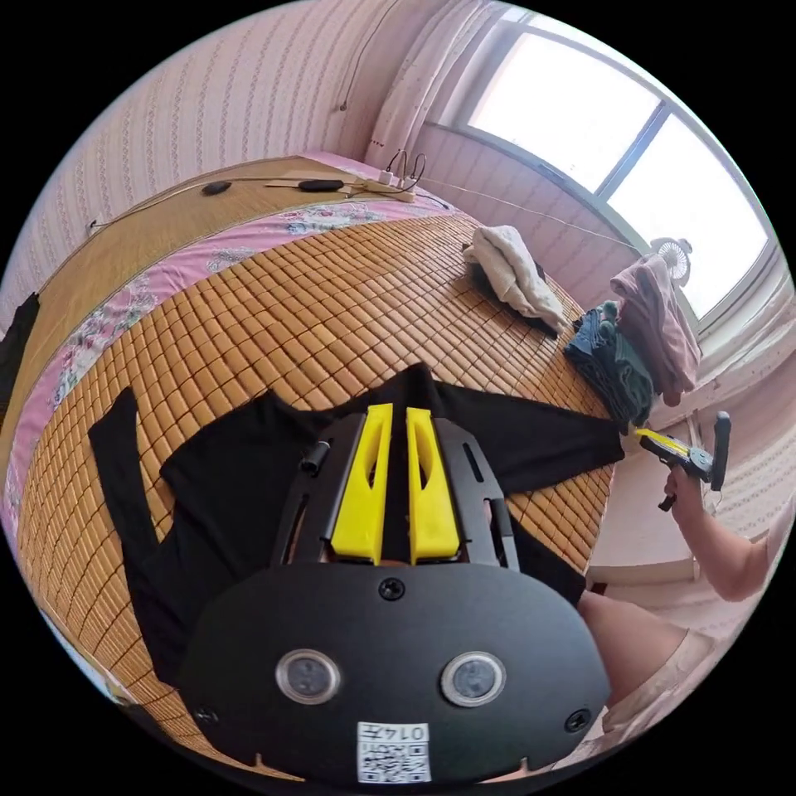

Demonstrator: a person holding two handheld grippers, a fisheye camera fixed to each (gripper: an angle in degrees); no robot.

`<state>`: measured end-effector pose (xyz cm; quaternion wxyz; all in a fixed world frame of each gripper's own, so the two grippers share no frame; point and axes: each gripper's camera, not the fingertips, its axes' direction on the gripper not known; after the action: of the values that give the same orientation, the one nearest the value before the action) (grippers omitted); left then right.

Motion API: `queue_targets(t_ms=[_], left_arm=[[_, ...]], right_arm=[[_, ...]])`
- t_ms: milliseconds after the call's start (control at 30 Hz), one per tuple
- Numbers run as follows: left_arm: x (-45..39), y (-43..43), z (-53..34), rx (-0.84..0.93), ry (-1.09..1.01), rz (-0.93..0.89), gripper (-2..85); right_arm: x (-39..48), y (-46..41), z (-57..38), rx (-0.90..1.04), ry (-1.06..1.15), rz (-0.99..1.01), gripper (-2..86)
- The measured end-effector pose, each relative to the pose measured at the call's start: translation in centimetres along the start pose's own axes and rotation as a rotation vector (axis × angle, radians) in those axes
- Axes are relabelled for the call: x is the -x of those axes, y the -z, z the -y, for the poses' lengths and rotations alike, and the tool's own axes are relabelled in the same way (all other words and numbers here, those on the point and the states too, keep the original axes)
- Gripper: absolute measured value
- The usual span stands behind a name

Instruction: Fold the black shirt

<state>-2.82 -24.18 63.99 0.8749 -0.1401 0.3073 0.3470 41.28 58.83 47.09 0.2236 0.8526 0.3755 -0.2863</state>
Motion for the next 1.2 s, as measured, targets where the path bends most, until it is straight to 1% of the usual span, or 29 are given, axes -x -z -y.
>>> queue_targets(t_ms=[33,67,100,133,167,233,333,400,500,533,667,767,800,833,900,967,1000,1100,1167,1200], left_arm=[[0.5,1.7,-3.1,0.03,0.023,0.025,2.6],[0.7,2.5,-4.7,0.045,0.036,0.038,2.4],[1.1,4.0,-8.0,0.087,0.066,0.063,2.2],[1.4,5.1,-11.2,0.133,0.102,0.098,2.1],[1.7,5.7,-12.8,0.156,0.125,0.115,2.0],[2.7,7.9,-18.7,0.219,0.252,0.138,1.7],[3.4,9.9,-24.0,0.24,0.36,0.137,1.2],[3.6,10.6,-26.1,0.245,0.38,0.153,0.9],[4.2,11.4,-29.0,0.243,0.411,0.163,0.4],[4.3,12.1,-29.8,0.207,0.411,0.153,0.2],[3.8,15.0,-31.3,0.174,0.443,0.148,0.1],[2.5,17.6,-33.6,0.161,0.453,0.113,0.0],[2.0,18.3,-34.6,0.174,0.449,0.113,-0.1],[1.6,18.7,-35.5,0.195,0.445,0.119,-0.2],[1.5,19.0,-36.8,0.231,0.452,0.127,-0.3],[1.7,19.0,-38.0,0.289,0.461,0.132,-0.4],[1.7,19.5,-38.7,0.265,0.437,0.109,-0.5],[2.0,21.2,-40.0,0.255,0.469,0.085,-0.5],[1.9,22.6,-40.6,0.26,0.493,0.097,-0.4],[1.7,23.9,-40.9,0.236,0.493,0.105,-0.3]], right_arm=[[4.1,-1.4,0.2,0.053,0.096,0.121,-0.3],[6.2,-2.1,0.3,0.075,0.139,0.173,-0.3],[10.4,-3.6,0.6,0.111,0.231,0.241,-0.3],[14.3,-5.2,0.9,0.144,0.312,0.256,-0.3],[16.0,-6.0,1.1,0.158,0.355,0.25,-0.3],[20.4,-9.2,1.7,0.214,0.428,0.159,-0.3],[21.2,-10.9,2.1,0.243,0.392,0.069,-0.3],[21.3,-11.3,2.7,0.27,0.408,0.036,-0.3],[22.1,-12.3,4.3,0.289,0.409,0.08,-0.3],[22.9,-12.3,5.0,0.298,0.433,0.076,-0.3],[24.5,-10.8,5.0,0.286,0.424,0.043,-0.3],[26.0,-11.7,2.6,0.409,0.433,0.047,-0.3],[26.9,-12.7,1.8,0.467,0.456,0.029,-0.3],[27.7,-13.8,1.3,0.503,0.489,-0.03,-0.4],[28.6,-14.6,1.3,0.482,0.525,-0.059,-0.4],[29.2,-15.3,2.1,0.495,0.499,-0.054,-0.4],[29.7,-15.7,2.7,0.512,0.483,-0.061,-0.4],[30.8,-16.2,3.7,0.545,0.463,-0.119,-0.3],[31.6,-16.2,4.7,0.565,0.472,-0.126,-0.3],[32.5,-16.0,5.9,0.551,0.488,-0.119,-0.2]])
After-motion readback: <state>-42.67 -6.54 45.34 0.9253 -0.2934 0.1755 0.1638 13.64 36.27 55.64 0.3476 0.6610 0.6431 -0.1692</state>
